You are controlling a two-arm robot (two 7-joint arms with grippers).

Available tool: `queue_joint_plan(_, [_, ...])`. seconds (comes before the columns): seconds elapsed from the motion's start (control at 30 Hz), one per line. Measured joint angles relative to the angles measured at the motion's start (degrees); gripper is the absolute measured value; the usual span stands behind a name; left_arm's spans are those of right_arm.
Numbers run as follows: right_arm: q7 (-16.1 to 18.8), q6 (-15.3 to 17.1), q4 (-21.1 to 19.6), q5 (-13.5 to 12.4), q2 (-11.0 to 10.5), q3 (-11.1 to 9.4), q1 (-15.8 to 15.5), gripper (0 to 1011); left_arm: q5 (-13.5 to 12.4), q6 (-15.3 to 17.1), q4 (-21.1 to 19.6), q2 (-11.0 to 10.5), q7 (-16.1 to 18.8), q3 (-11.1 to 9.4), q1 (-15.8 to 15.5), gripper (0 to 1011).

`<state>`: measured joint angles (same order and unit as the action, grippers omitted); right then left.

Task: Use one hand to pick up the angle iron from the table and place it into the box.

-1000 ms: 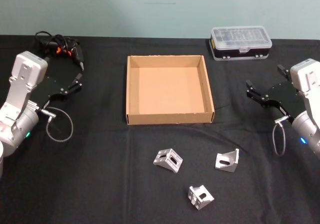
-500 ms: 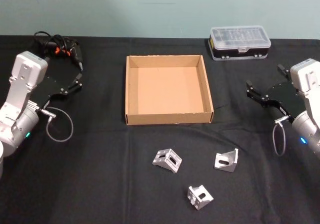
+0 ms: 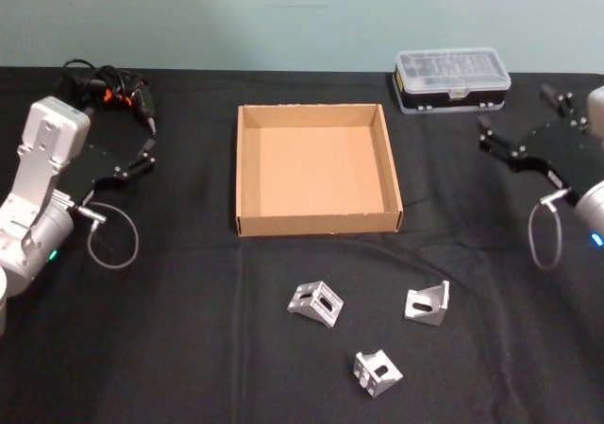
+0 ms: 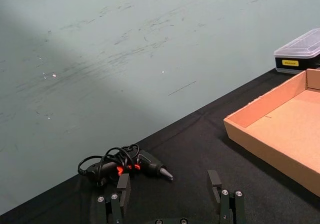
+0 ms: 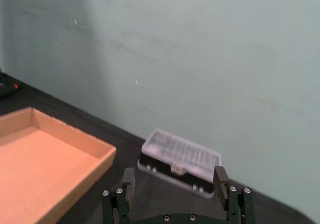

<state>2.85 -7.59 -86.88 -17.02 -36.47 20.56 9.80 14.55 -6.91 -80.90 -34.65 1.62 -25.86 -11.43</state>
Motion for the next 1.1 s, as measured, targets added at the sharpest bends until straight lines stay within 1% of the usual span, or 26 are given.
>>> queue_joint_plan(0.13, [2.45,0.78,-2.63,-1.23,-1.96,-1.59,-0.75,1004,0.00,0.00,0.00,0.00,0.00,0.00,0.00,1000])
queue_joint_plan(0.17, [3.59,1.35,-3.65,-1.79,-2.86,-2.15,-1.04,1003,0.00,0.00,0.00,0.00,0.00,0.00,0.00,1000])
queue_joint_plan(0.27, [6.04,2.47,-5.07,-3.31,-4.28,-3.07,-1.48,1003,0.00,0.00,0.00,0.00,0.00,0.00,0.00,1000])
queue_joint_plan(0.37, [10.60,4.48,-7.13,-6.07,-6.72,-4.45,-2.15,1003,0.00,0.00,0.00,0.00,0.00,0.00,0.00,1000])
queue_joint_plan(0.43, [12.49,5.26,-7.89,-7.02,-7.81,-4.90,-2.39,1003,0.00,0.00,0.00,0.00,0.00,0.00,0.00,1000])
queue_joint_plan(0.47, [14.19,5.97,-8.52,-7.82,-8.69,-5.33,-2.59,1003,0.00,0.00,0.00,0.00,0.00,0.00,0.00,1000])
queue_joint_plan(0.5, [14.19,5.97,-8.52,-7.82,-8.69,-5.33,-2.59,1002,0.00,0.00,0.00,0.00,0.00,0.00,0.00,1000])
queue_joint_plan(0.6, [17.96,7.65,-9.79,-9.59,-10.69,-6.37,-3.20,1002,0.00,0.00,0.00,0.00,0.00,0.00,0.00,1000])
queue_joint_plan(0.67, [19.30,8.17,-10.22,-10.05,-11.40,-6.66,-3.48,1002,0.00,0.00,0.00,0.00,0.00,0.00,-0.01,1000])
queue_joint_plan(0.7, [20.55,8.64,-10.52,-10.42,-12.05,-6.89,-3.72,1003,0.00,0.00,0.00,0.00,0.00,0.00,0.00,1000])
queue_joint_plan(0.83, [23.12,9.40,-10.92,-10.86,-13.17,-7.05,-4.17,1003,0.00,0.00,0.00,0.00,0.00,0.00,0.00,1000])
queue_joint_plan(0.9, [25.19,10.00,-11.04,-10.88,-13.94,-6.90,-4.42,1002,0.00,0.00,0.00,0.00,0.00,0.00,0.00,1000])
queue_joint_plan(1.1, [30.96,11.79,-11.09,-10.28,-16.09,-5.32,-4.66,1003,0.00,0.00,0.00,0.00,0.00,0.00,0.00,1000])
